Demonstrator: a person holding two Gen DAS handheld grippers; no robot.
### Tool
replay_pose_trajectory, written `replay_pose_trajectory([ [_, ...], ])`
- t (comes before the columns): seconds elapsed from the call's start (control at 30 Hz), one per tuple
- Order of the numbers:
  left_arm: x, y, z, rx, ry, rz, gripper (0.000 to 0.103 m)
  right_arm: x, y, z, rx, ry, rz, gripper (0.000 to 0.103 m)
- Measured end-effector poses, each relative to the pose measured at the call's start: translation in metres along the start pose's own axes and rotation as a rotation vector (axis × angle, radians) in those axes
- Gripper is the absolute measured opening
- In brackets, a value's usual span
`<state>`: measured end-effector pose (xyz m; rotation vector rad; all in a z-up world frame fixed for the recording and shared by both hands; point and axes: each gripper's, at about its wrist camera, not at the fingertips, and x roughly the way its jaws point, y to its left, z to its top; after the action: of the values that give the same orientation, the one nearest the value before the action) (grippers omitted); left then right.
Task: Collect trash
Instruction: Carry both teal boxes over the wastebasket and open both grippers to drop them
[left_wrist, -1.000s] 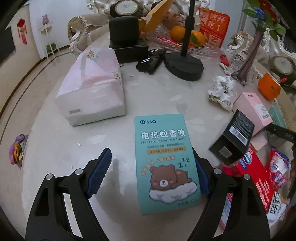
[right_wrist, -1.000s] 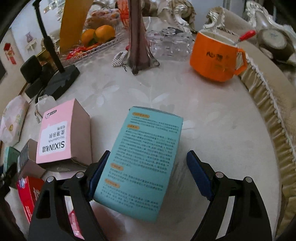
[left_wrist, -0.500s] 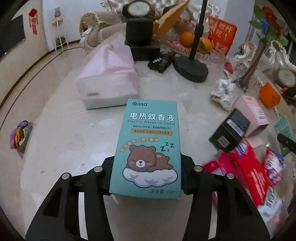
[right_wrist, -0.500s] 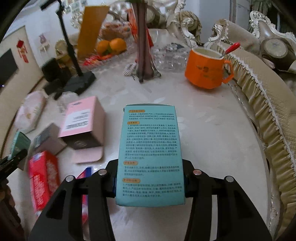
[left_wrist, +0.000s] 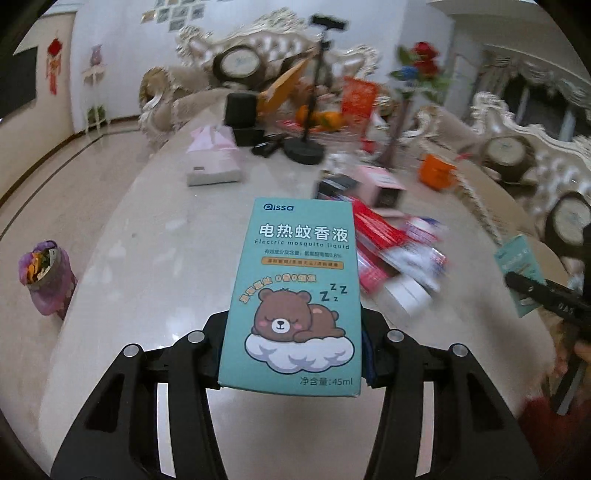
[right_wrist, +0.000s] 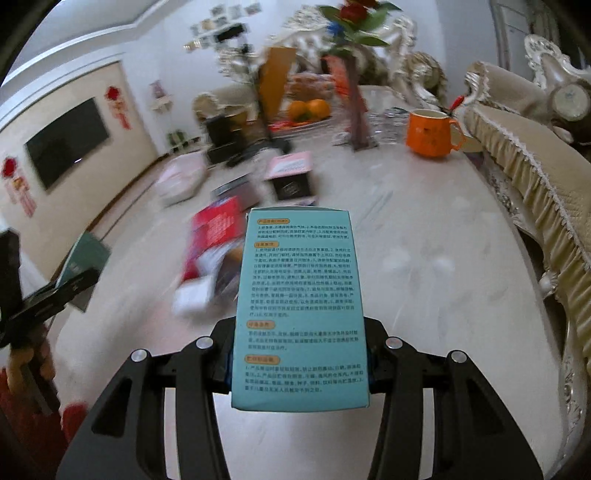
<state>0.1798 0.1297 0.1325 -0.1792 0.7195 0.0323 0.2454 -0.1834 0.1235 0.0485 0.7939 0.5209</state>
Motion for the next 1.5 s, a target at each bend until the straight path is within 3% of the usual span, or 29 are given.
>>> replay_pose_trajectory([
  [0.17,-0.063,-0.036,-0.071,0.056,0.006,-0.083,0.05,-0.066,0.036,-0.065,-0.034,-0.018,0.074,0.045],
  [0.3,-0.093,-0.059,-0.137,0.051,0.089,-0.163,0.05,-0.1,0.06,-0.113,-0.065,0.017,0.121,0.045],
  [0.4,-0.096,-0.074,-0.176,0.071,0.151,-0.17,0.05,-0.109,0.074,-0.151,-0.08,0.081,0.146,0.045],
  [0.57,-0.063,-0.086,-0.245,0.091,0.31,-0.118,0.05,-0.066,0.072,-0.214,-0.041,0.279,0.157,0.045],
  [0.73,-0.016,-0.094,-0.295,0.121,0.457,-0.051,0.05,0.017,0.066,-0.27,-0.041,0.492,0.063,0.045],
  [0.9,0.01,-0.089,-0.321,0.082,0.577,-0.033,0.051,0.038,0.075,-0.287,-0.08,0.551,0.034,0.045],
  [1.0,0.01,-0.088,-0.318,0.077,0.578,-0.018,0.059,0.043,0.08,-0.282,-0.115,0.533,0.014,0.046],
  [1.03,0.009,-0.086,-0.317,0.078,0.577,-0.011,0.067,0.045,0.081,-0.281,-0.124,0.528,0.002,0.048],
  [1.13,0.011,-0.086,-0.317,0.087,0.574,0.002,0.075,0.049,0.082,-0.285,-0.14,0.53,-0.033,0.069],
  [1.5,0.01,-0.088,-0.312,0.105,0.56,0.007,0.075,0.031,0.066,-0.299,-0.129,0.511,-0.071,0.07],
])
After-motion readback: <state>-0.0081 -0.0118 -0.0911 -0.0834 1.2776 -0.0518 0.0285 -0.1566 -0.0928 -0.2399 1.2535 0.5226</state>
